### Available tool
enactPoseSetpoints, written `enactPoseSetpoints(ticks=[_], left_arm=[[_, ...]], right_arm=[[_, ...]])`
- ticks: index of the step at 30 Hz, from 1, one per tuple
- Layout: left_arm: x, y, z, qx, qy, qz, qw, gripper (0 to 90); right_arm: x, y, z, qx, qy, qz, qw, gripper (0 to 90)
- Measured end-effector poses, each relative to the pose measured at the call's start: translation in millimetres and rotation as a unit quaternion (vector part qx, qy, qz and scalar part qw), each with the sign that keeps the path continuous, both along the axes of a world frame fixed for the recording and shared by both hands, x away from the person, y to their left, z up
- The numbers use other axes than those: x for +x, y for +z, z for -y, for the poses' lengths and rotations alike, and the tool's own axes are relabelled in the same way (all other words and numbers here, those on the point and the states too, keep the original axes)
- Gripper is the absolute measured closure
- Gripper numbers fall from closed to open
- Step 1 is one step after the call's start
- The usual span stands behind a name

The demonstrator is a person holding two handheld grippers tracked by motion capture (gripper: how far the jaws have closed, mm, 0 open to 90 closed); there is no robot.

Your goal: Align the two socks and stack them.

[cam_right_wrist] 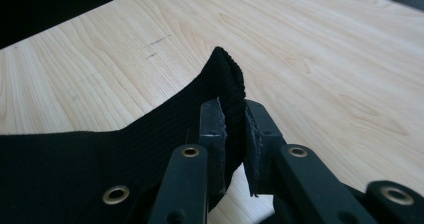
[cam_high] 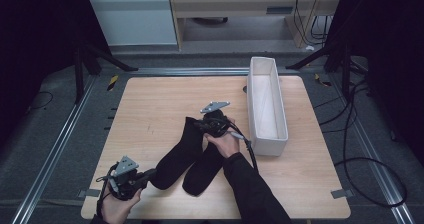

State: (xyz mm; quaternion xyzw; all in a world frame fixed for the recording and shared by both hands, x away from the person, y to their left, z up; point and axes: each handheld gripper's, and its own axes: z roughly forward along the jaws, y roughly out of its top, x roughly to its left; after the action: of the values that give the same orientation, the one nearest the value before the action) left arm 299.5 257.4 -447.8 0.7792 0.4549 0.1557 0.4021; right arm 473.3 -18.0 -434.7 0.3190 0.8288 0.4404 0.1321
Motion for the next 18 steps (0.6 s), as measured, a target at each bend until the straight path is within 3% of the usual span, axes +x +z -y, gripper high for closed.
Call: enactPoseSetpoints(ticks=[4,18], left_arm=[[2.2,5.9,16.6,0.002,-0.016,0.012,0.9998,86.6],[9.1,2.3,71.3,0.011,-0.069,0.006,0.9975,86.7]], right_arm=[[-2.4,5.7,13.6,-0.007,-0.006,0.007,0.9999,80.4],[-11.1,12.3,55.3,-0.042,-0.037,0.022,0.9982,80.0]])
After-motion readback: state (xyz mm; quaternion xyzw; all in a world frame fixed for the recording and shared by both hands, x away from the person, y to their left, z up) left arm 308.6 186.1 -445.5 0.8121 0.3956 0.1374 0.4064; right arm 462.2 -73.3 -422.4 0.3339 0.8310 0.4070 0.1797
